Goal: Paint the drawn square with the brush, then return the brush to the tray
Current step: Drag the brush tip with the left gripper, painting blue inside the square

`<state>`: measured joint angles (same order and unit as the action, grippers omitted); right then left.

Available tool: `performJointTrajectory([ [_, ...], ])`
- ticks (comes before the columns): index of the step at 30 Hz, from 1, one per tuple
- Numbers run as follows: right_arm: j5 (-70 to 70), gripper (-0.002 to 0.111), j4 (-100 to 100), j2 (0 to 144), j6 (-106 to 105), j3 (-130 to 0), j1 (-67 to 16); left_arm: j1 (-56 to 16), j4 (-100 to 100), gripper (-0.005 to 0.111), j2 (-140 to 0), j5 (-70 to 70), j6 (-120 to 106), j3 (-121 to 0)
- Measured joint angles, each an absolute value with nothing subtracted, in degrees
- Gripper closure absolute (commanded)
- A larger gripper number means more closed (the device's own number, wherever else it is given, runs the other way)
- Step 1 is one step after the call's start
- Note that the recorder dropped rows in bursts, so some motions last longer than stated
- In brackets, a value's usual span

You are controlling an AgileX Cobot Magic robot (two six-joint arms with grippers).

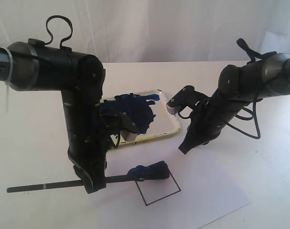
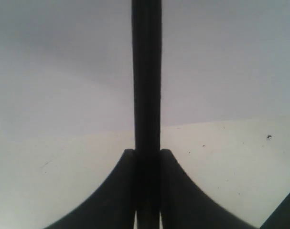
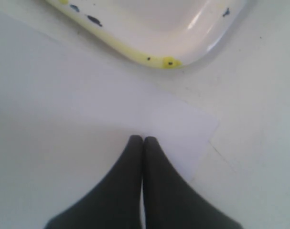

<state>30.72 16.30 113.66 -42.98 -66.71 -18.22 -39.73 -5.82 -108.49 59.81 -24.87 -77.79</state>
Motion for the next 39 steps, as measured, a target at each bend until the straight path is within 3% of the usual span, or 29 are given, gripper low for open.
performJointTrajectory([
  [39,30.72,0.108,16.3,113.66,-42.98,-66.71,-18.22,-42.14,-7.0,0.107,-105.53,62.52,-24.21,-80.22],
])
